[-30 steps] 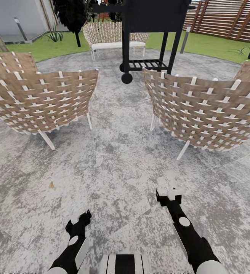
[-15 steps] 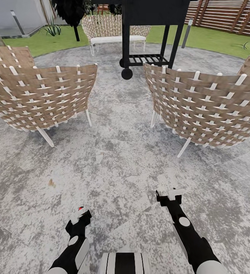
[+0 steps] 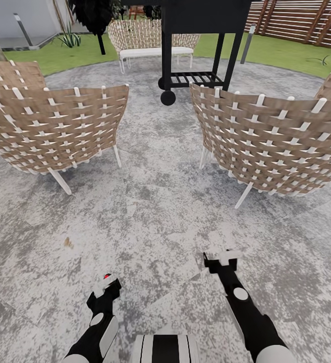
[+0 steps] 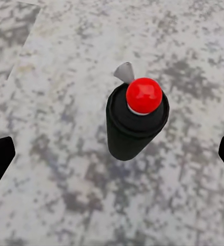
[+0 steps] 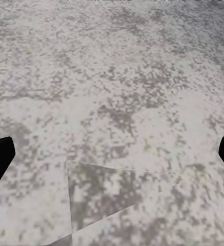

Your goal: In the garden, pick up the pesticide atomizer on the floor and spray pesticide onto both trees until each tree trunk is fully covered.

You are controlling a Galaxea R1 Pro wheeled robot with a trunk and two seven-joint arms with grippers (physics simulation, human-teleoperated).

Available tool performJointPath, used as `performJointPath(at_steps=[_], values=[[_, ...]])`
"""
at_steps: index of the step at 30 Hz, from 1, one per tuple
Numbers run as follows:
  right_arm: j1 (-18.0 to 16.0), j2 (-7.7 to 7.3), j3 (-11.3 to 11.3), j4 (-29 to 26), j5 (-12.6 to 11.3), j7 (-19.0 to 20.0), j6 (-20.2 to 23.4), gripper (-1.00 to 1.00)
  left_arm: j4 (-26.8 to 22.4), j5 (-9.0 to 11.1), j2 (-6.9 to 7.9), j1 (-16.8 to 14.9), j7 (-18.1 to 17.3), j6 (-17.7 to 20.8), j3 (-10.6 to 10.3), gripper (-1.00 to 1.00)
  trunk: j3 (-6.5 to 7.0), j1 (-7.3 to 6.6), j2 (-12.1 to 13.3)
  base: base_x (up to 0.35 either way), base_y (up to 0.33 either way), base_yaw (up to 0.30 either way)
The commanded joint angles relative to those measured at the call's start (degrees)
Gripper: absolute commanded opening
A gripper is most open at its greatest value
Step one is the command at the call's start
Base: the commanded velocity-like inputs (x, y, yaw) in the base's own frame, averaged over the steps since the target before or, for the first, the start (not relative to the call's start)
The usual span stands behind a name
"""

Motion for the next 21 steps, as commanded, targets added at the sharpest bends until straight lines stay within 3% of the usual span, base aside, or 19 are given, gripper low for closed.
performJointPath(at_steps=[1,2,3,4,21], values=[[0.0,0.12,-0.2,0.0,0.6,-0.1,-0.2,1.0,0.0,0.6,-0.02,0.0,-0.1,-0.3,0.1,1.0,-0.03,-0.01,0.0,0.0,0.0,0.0],[0.0,0.14,-0.2,0.1,0.6,-0.1,-0.2,1.0,0.0,0.6,-0.02,-0.1,-0.1,-0.3,0.1,1.0,-0.03,-0.01,0.0,0.0,0.0,0.0],[0.0,0.0,-0.3,0.0,0.9,-0.1,-0.3,1.0,0.0,3.3,-0.02,0.0,-0.2,-0.3,0.0,1.0,-0.03,-0.01,0.0,0.0,0.0,0.0],[0.0,-0.01,-0.3,0.0,0.9,-0.1,-0.3,1.0,0.0,3.9,-0.02,0.0,-0.3,-0.4,0.0,1.0,-0.03,-0.01,0.0,0.06,-0.02,0.0],[0.0,0.04,-0.3,0.0,0.8,-0.1,-0.3,1.0,0.1,4.4,-0.02,0.0,-0.3,-0.4,-0.1,1.0,-0.03,-0.01,0.0,0.019,-0.011,0.0]])
